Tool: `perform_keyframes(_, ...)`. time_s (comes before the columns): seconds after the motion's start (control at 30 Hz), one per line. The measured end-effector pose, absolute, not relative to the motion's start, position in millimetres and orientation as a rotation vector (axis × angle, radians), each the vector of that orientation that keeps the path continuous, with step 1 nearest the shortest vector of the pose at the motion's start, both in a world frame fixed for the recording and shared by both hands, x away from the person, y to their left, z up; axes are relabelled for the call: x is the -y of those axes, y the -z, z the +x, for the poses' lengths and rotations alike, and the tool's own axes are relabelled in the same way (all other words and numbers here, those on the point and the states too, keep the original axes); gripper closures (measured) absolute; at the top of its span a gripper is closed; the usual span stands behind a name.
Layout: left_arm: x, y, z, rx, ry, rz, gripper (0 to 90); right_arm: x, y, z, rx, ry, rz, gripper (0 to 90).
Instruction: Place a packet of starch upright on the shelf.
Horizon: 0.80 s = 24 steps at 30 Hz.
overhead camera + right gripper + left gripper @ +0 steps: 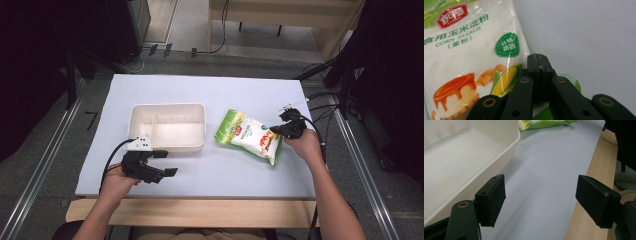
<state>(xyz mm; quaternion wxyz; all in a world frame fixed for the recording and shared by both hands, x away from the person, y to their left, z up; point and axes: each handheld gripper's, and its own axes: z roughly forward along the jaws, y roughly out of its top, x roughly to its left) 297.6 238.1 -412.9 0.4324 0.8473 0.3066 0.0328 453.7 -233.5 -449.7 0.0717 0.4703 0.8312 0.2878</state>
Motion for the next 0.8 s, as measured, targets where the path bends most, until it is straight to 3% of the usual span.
perform_keyframes(0.8,-229.5,411.7,305.2,-0.723,-0.065,2.113,24.9,234.8,448.3,391.0,-2.522,-0.881,1.404,90.0)
